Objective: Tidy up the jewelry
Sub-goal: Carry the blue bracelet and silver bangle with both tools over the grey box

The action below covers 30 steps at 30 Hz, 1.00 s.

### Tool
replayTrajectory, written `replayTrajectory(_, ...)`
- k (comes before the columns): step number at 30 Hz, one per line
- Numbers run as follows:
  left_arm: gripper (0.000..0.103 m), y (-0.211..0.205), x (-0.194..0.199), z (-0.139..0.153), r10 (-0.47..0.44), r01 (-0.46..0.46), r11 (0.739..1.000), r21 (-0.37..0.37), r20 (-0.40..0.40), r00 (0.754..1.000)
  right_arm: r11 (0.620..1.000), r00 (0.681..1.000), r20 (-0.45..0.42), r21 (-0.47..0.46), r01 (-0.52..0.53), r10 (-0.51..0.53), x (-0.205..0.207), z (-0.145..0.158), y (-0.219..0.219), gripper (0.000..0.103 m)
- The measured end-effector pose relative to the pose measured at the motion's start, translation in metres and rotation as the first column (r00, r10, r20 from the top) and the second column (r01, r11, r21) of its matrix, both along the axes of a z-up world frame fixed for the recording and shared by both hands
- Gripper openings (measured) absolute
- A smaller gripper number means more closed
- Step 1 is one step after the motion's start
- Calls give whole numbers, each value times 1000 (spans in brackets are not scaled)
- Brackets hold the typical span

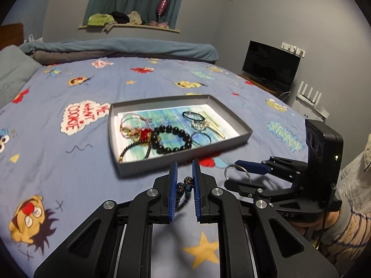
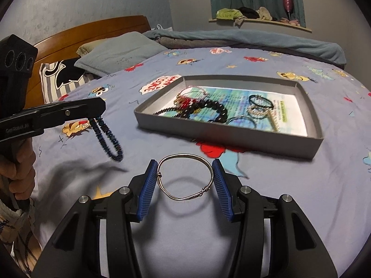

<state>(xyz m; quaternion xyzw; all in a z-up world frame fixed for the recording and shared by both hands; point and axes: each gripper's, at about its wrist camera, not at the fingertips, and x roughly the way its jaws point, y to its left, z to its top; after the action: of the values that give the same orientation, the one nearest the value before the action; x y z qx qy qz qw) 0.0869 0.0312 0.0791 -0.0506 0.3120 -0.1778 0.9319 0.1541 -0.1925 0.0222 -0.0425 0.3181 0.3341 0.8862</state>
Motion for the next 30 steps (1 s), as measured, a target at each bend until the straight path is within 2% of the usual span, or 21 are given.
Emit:
replayTrajectory(9,13,-6,20,10,-5,6,1000,-10,10,1000,1000,999,29,6,30,-30,10,16,-15,48)
replayTrajectory(18,13,-12,44,19,1,-2,1000,14,25,1000,998,996,61,7,59,-59,34,33,-26,48)
replayTrajectory(30,13,-25,81,27,-7,8,1000,-9,38,999,994,994,29,-35,103,-102,83,28,-37,48)
